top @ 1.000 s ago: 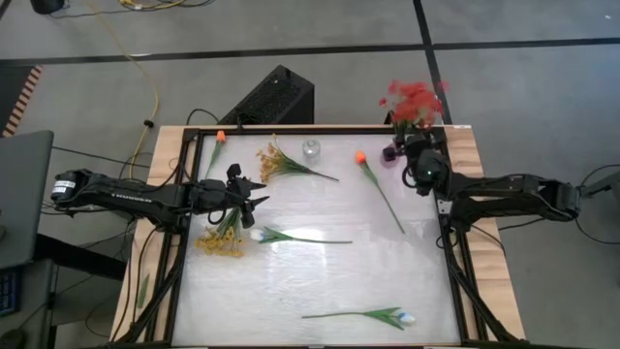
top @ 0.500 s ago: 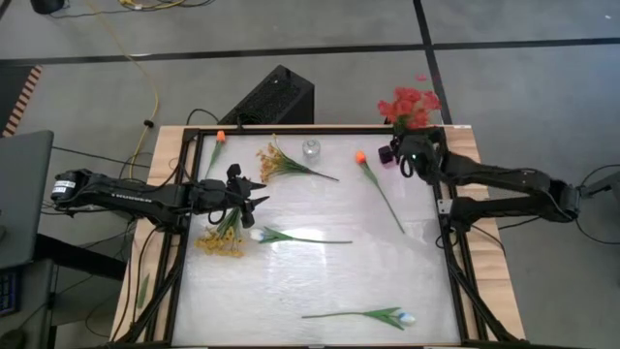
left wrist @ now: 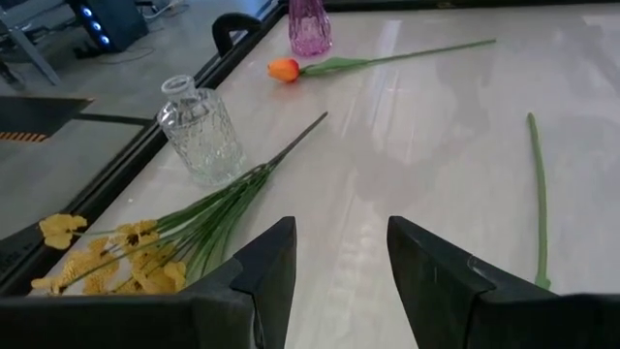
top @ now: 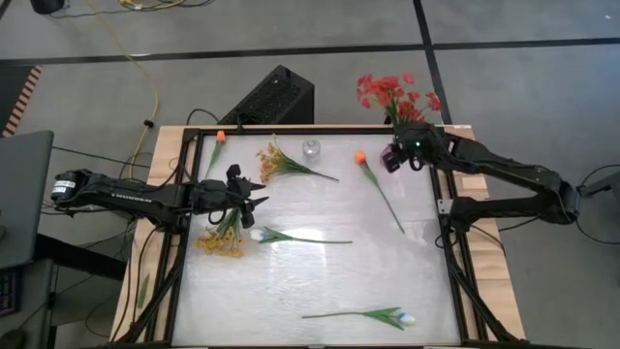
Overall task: Sort flowers into vase by color
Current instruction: Put the red flowers into the purple vase
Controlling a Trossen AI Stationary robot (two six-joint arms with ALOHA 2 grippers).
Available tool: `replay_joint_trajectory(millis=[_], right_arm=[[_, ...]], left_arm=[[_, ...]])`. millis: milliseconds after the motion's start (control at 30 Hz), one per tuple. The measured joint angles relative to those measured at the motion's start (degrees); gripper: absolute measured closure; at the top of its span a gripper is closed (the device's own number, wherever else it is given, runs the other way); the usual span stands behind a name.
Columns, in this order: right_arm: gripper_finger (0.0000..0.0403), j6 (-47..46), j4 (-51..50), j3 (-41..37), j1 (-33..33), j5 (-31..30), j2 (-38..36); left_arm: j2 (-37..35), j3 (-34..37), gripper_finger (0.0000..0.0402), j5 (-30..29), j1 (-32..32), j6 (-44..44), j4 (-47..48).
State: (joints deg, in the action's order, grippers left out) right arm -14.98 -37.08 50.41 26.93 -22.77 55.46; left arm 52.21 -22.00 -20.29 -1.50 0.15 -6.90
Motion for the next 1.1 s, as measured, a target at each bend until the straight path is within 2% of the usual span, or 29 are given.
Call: replay_joint_trajectory(millis=[67,300,400,533,600,667,700,900,1100], right_arm=[[0.024,1.8,3.8,-0.1,-0.7,3.4,0.0],[0.0242,7.4,25.7,-1.4,-5.4,3.3,4.6],[0.0257,11.3,29.8,-1.0,-7.5,-2.2,9.2],[0.0305,18.0,31.3,1.9,-10.1,-16.6,15.6],[0.0344,21.1,31.9,3.5,-10.9,-20.4,18.0],[0.0381,23.1,31.7,5.2,-11.5,-22.5,19.6],[0.0386,23.9,31.3,6.0,-11.7,-23.5,20.0],[0.0377,24.5,27.0,8.6,-10.6,-28.2,17.7],[0.0386,22.9,21.8,8.7,-3.1,-25.3,14.4]], left_arm=[[0.0,0.0,0.0248,0.0,0.0,-0.3,0.1],[0.4,0.0,0.0248,0.0,0.0,-0.4,-0.4],[0.4,0.0,0.0248,0.8,0.0,-0.9,-0.3],[0.4,0.0,0.0248,1.0,0.0,-1.4,-0.3],[0.4,0.0,0.0248,1.0,0.0,-1.9,-0.3],[0.4,0.0,0.0248,1.0,0.0,-2.3,-0.3],[0.4,0.0,0.0248,1.0,0.0,-2.4,-0.3],[0.4,0.0,0.0248,1.0,0.0,-2.6,-0.1],[0.4,0.0,0.0248,0.8,0.0,-1.4,-0.5]])
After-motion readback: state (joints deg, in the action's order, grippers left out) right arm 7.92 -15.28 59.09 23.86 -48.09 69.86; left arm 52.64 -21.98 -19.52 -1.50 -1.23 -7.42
